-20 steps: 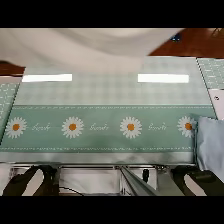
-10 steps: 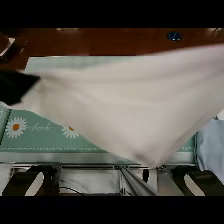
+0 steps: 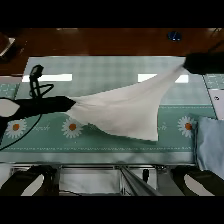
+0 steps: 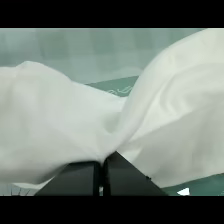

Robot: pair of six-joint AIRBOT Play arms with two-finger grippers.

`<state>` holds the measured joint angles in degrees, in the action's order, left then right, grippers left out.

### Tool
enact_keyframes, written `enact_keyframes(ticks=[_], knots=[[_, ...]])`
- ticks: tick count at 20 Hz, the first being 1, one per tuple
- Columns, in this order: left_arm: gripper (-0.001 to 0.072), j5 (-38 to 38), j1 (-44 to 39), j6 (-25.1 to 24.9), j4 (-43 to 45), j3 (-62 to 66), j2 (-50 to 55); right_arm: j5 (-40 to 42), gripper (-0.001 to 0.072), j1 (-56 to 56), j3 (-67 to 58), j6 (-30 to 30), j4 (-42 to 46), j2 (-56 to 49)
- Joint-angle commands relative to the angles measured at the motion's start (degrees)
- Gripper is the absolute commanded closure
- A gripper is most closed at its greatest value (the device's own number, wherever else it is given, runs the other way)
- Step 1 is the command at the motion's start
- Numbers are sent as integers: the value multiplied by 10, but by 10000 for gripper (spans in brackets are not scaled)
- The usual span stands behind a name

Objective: Fold the shirts.

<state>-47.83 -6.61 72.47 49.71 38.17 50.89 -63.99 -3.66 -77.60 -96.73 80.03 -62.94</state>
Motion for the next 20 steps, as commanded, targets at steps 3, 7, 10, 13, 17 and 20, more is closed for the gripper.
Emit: enact_keyframes(ticks=[3,7,10,13,17,20], knots=[[207,26,8,3,-39,7,142,27,324,3,-82,2,-112,-189],[200,-124,120,-49,0,90,141,-94,302,63,-105,48,-71,-183],[200,-158,249,-64,0,71,94,-196,307,131,-65,70,39,-125],[201,-160,322,-22,-16,-43,77,-91,306,198,132,32,3,-5],[201,-131,300,-80,-173,-176,92,42,306,216,407,71,-179,115],[201,-80,246,-90,-199,-190,110,45,306,216,479,96,-226,140]])
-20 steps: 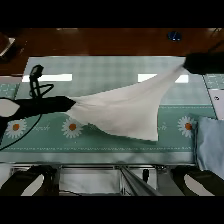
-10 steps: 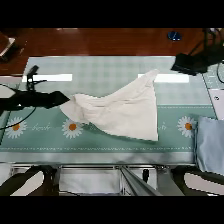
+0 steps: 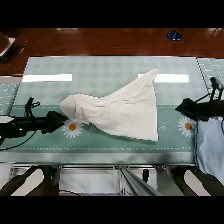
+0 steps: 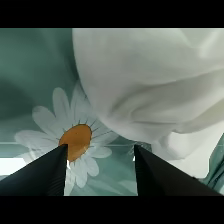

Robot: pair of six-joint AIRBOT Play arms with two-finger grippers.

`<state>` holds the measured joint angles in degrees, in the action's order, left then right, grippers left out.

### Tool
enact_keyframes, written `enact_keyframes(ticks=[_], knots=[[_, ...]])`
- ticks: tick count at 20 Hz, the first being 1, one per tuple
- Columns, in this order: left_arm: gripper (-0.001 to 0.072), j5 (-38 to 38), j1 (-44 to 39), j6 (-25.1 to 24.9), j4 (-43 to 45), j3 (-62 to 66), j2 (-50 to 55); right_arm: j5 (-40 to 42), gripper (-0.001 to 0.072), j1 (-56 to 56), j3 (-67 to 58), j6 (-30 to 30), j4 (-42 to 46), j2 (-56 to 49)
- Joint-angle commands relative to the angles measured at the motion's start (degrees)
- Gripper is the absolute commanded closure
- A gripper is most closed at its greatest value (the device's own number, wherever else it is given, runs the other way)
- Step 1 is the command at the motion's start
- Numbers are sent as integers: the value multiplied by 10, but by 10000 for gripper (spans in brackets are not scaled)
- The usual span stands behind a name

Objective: Fold the shirts.

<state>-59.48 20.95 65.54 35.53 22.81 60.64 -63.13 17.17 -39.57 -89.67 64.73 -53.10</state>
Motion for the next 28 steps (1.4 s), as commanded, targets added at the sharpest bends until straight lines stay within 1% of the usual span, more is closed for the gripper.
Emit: enact_keyframes(ticks=[1,2,3,4,6,8,9,10,11,13,16,18,20,23,26,27,28], knots=[[201,61,-55,-21,-72,-36,21,33,306,8,105,29,-79,41],[201,85,-80,-37,-95,-36,30,31,306,8,107,29,-83,41],[201,112,-109,-68,-130,-36,39,31,306,8,107,29,-86,41],[201,140,-136,-80,-158,-36,48,29,306,8,107,29,-89,41],[201,198,-184,-81,-201,-34,65,18,306,8,107,29,-87,41],[204,227,-209,-80,-219,-26,78,5,306,8,107,30,-85,41],[283,229,-214,-81,-219,-19,81,0,306,8,110,33,-85,41],[538,228,-214,-81,-219,-14,81,-5,306,8,118,34,-83,41],[686,225,-213,-81,-219,-8,81,-12,306,7,130,34,-82,41],[692,210,-213,-82,-218,4,81,-26,306,3,159,38,-93,41],[692,185,-212,-94,-218,20,81,-21,306,-45,173,31,-92,41],[692,180,-212,-94,-219,23,81,12,306,-86,172,6,-92,29],[692,174,-212,-94,-219,23,81,35,306,-116,172,-6,-99,-5],[692,166,-212,-94,-219,23,80,82,306,-160,171,-2,-139,-61],[692,163,-212,-94,-219,23,80,109,314,-208,141,19,-192,-112],[692,161,-212,-94,-219,24,80,111,388,-224,122,28,-198,-128],[692,157,-212,-94,-219,24,79,107,557,-235,100,38,-201,-141]])
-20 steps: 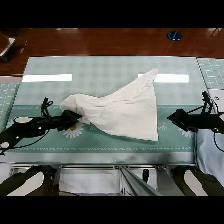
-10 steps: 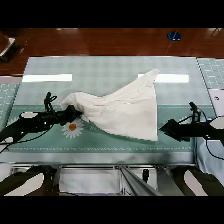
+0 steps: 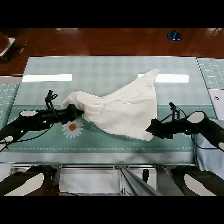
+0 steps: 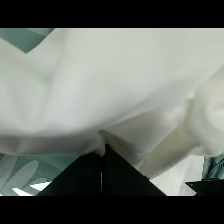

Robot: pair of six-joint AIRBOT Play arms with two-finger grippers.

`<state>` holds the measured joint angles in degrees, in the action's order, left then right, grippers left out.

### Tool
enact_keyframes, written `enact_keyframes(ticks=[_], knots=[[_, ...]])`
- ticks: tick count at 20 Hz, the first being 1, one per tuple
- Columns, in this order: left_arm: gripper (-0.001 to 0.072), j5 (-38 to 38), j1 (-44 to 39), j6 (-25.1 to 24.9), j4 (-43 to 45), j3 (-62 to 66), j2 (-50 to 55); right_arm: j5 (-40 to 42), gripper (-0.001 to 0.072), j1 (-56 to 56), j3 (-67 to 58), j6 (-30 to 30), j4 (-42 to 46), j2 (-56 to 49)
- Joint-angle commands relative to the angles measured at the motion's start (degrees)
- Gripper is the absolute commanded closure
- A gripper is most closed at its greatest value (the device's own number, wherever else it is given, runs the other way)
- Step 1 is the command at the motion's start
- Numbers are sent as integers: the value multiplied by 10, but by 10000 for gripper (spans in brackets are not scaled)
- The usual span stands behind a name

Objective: Fold the shirts.

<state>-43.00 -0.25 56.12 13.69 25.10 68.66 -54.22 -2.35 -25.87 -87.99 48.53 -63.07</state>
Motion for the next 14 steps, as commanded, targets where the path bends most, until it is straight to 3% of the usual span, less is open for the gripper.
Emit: enact_keyframes(ticks=[1,3,6,9,14], knots=[[692,-19,4,0,0,6,-4,5,685,-43,-62,44,-46,-46],[692,-71,38,-6,0,40,-19,-39,687,-39,-138,70,-45,-38],[693,-146,128,7,0,156,-77,-90,688,-11,-322,51,-7,-1],[693,-166,210,50,0,321,-142,-91,688,13,-548,29,23,35],[693,-167,280,68,12,570,-216,-149,687,15,-868,20,89,75]])
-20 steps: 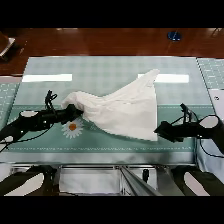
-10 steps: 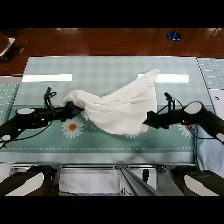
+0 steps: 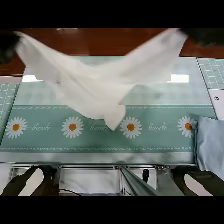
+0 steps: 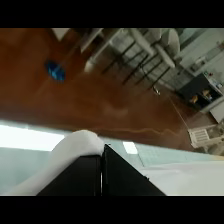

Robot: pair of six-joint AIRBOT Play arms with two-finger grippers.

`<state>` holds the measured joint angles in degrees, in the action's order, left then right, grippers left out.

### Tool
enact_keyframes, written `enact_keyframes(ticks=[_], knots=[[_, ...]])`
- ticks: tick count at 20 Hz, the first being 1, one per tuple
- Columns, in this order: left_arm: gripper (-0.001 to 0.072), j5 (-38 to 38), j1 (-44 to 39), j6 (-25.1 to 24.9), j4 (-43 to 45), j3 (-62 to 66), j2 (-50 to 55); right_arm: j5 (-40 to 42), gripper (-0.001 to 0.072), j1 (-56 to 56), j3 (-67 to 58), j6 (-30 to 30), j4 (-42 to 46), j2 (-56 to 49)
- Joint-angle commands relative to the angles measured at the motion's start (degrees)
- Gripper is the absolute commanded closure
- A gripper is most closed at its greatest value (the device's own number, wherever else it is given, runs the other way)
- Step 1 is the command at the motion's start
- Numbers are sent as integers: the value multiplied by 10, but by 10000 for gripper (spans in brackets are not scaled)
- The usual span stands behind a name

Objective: Fold the shirts.

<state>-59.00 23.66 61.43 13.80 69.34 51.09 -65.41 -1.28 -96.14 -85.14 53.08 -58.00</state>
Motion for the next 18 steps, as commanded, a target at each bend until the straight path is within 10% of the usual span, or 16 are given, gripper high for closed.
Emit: enact_keyframes(ticks=[1,11,18], knots=[[693,-7,47,24,44,169,-56,-51,688,4,-193,-8,59,39],[693,-36,-178,206,744,285,-235,-266,687,4,-174,-64,338,208],[692,-92,-287,223,818,212,-216,-301,687,4,-60,-87,338,219]])
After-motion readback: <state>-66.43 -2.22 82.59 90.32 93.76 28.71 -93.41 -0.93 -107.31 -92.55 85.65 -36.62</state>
